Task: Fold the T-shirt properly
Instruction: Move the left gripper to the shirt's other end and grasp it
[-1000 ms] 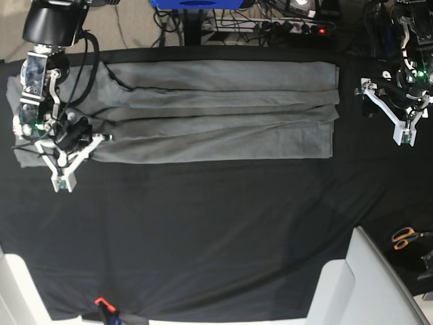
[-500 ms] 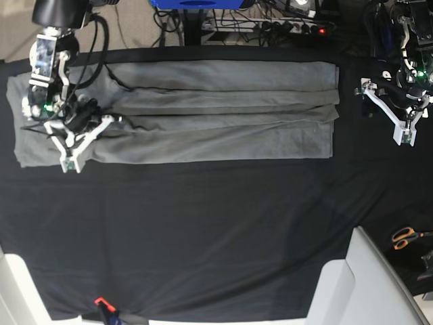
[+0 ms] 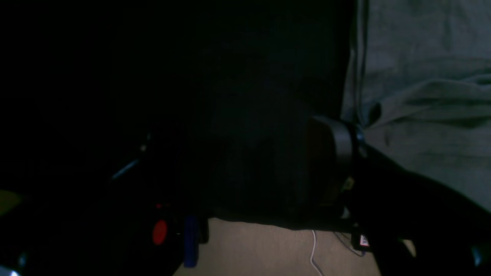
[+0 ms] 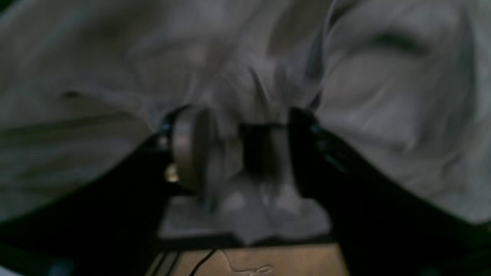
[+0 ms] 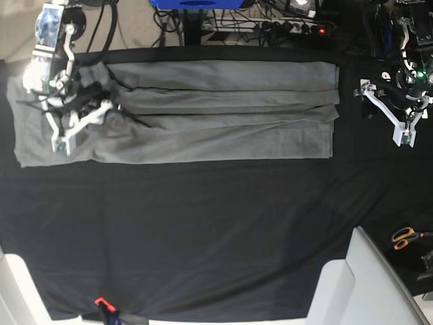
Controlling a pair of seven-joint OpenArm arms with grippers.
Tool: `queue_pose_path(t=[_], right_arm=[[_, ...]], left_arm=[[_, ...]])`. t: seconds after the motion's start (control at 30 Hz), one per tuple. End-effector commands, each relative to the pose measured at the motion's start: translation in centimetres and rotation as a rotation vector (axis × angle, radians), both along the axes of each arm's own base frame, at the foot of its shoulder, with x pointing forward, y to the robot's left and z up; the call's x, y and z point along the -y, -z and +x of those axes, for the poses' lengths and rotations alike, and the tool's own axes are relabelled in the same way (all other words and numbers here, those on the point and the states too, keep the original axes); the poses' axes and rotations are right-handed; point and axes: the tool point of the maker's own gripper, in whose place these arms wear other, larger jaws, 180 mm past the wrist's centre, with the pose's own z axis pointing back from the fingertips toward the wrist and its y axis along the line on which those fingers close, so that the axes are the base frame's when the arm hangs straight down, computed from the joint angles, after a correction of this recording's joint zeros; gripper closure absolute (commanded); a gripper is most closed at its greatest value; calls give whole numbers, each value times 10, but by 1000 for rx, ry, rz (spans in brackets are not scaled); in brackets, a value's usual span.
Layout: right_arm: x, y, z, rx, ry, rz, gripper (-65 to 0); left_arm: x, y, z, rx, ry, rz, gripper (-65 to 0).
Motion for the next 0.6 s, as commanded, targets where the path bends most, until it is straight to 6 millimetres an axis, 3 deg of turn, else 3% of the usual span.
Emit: queue_pose_path(t=[0.0, 0.27, 0.37, 0.47, 0.57], right_arm=[[4, -15, 7, 61, 18, -9, -368], [47, -58, -12, 297, 235, -144, -366], [54, -59, -17, 341, 239, -174, -366], [54, -52, -20, 325, 232, -176, -369], [55, -46, -24, 305, 235, -174, -369]], left_arm=[[-5, -12, 9, 39, 4, 22, -481], [-3, -10, 9, 40, -1, 10, -484], [5, -8, 9, 49, 6, -19, -484], [30, -3, 15, 66, 98, -151, -484], [26, 4, 8, 80, 81, -268, -484]])
